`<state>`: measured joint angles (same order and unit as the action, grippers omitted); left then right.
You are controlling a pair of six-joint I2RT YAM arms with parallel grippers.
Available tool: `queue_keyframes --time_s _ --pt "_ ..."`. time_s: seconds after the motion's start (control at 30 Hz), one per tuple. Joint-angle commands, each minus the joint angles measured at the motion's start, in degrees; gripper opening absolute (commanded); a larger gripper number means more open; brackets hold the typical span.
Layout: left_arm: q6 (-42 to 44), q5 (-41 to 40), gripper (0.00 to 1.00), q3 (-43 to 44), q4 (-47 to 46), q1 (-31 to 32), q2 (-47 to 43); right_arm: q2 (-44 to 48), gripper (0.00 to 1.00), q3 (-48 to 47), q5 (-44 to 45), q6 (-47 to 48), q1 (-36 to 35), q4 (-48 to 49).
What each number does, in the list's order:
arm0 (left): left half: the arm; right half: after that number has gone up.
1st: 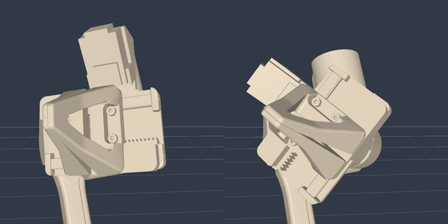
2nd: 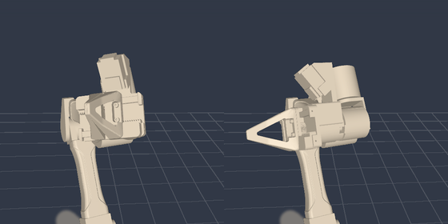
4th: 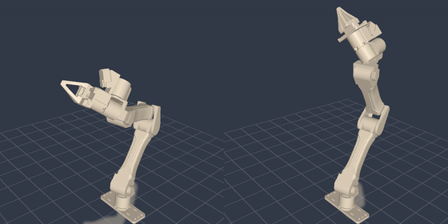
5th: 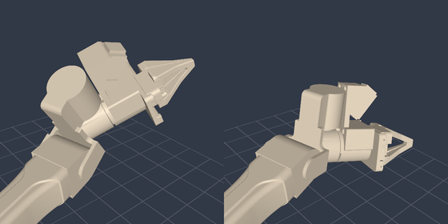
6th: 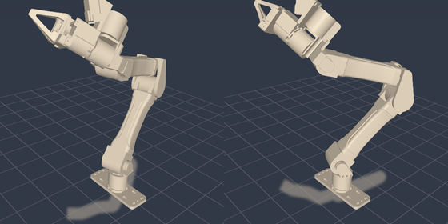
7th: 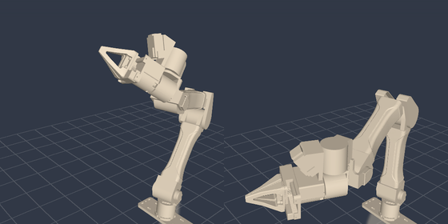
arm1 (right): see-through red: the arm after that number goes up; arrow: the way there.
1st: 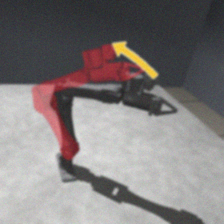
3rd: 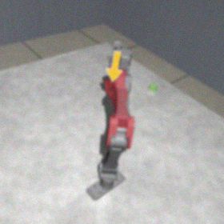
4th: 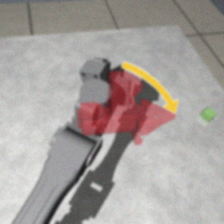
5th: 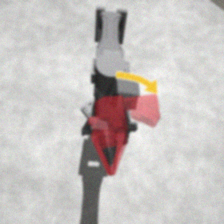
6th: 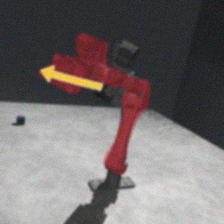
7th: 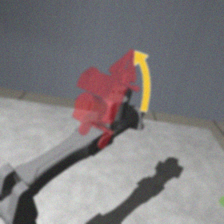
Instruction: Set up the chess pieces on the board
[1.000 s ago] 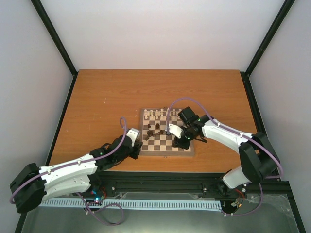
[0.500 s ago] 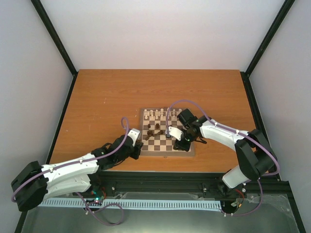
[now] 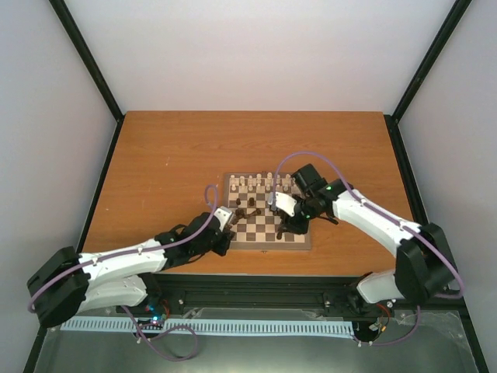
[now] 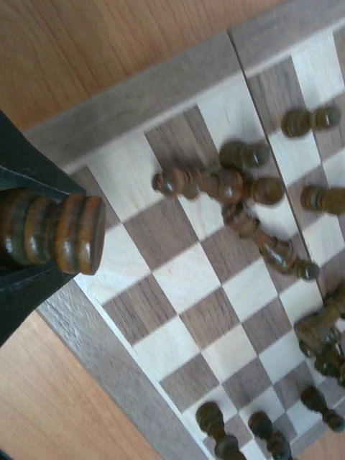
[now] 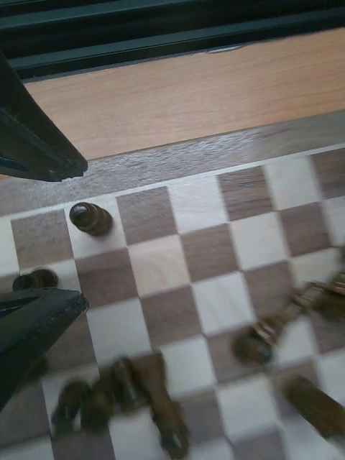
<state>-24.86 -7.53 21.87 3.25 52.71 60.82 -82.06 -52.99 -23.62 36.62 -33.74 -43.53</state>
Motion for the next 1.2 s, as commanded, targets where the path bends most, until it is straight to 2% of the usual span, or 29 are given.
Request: queue_keyframes --time_s 0.0,0.23,0.5,0.63,1.0,1.17 --pt "3.8 6.7 0.21 7.75 1.74 -0.53 5.14 6.18 0.41 -4.11 -3.91 7.02 0.86 -3.04" --pt "7.22 18.3 0.21 26.06 17.07 -1.65 26.55 6.94 0.41 -3.18 -4.13 10.49 0.95 -4.22" --pt "9.73 33.64 0.21 35.19 23.86 -1.73 30.86 12.27 0.41 3.02 -6.4 18.32 0.96 -2.97" --pt "11.27 38.34 0.22 37.61 26.21 -2.28 34.37 12.58 0.41 5.81 -6.38 20.19 1.0 0.71" --pt "12.32 24.13 0.21 46.2 38.16 -2.37 43.81 11.02 0.41 6.85 -8.15 16.89 0.95 4.83" --pt "11.95 22.73 0.3 46.43 38.5 -2.35 43.53 11.21 0.41 7.29 -8.24 16.31 0.95 4.94"
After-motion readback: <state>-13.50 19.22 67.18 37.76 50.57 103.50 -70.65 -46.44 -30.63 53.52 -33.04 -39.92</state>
